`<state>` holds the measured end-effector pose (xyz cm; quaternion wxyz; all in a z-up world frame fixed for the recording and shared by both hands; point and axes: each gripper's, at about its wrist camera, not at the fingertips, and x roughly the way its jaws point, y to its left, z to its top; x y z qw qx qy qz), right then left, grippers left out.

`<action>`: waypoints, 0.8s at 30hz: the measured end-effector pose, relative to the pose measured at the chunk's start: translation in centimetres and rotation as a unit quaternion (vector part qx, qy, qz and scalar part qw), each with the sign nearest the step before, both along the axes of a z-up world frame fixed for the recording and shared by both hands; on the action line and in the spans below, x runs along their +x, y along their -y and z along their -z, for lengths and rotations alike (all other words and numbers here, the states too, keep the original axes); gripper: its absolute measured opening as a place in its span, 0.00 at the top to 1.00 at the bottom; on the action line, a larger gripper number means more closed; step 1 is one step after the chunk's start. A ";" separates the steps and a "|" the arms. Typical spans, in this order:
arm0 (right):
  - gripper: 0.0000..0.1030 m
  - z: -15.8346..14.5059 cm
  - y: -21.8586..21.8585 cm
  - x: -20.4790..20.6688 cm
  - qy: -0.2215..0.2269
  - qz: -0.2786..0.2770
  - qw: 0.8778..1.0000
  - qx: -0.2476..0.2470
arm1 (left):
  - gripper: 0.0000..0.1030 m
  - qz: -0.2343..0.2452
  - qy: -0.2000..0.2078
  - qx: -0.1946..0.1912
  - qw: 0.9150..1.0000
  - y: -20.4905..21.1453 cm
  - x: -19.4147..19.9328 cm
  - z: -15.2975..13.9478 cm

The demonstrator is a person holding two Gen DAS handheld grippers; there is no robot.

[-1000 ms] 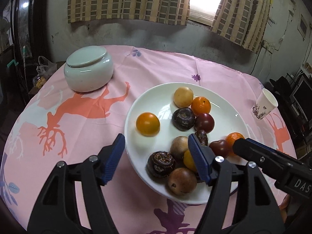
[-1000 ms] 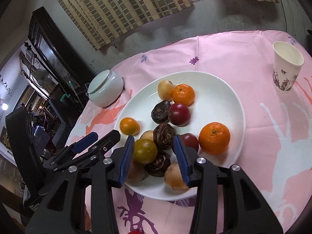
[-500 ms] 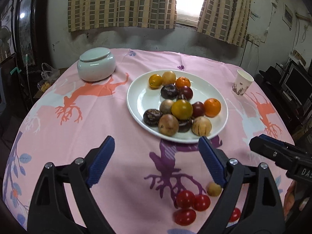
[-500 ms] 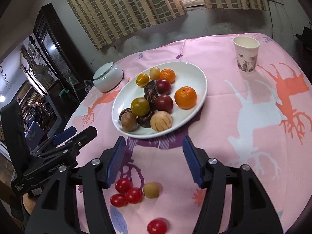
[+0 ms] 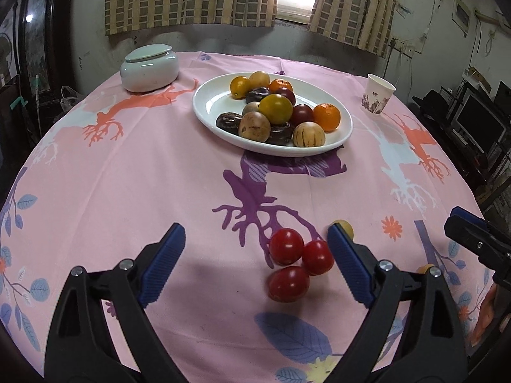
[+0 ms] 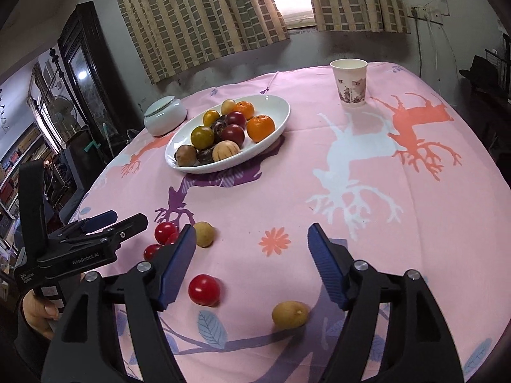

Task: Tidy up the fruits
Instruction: 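Move back and grasp a small yellow fruit with each gripper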

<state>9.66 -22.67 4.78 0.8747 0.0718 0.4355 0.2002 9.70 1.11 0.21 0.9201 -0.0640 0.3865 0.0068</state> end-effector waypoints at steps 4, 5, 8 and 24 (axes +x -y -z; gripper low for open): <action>0.29 1.2 -0.6 -0.6 -0.031 -0.029 0.994 -0.105 | 0.11 -0.007 0.005 0.017 1.000 -0.5 0.3 0.7; 0.29 1.6 -0.8 -1.0 -0.038 -0.040 0.990 -0.131 | 0.11 -0.008 0.003 0.014 1.000 -0.7 0.5 0.8; 0.29 2.3 -1.1 -2.4 -0.036 -0.068 0.982 -0.173 | 0.11 -0.004 -0.009 0.004 1.000 -1.0 0.7 1.2; 0.73 4.8 -2.8 -2.9 -0.058 -0.086 0.969 -0.224 | 0.11 0.015 -0.018 0.015 1.000 0.0 0.8 2.0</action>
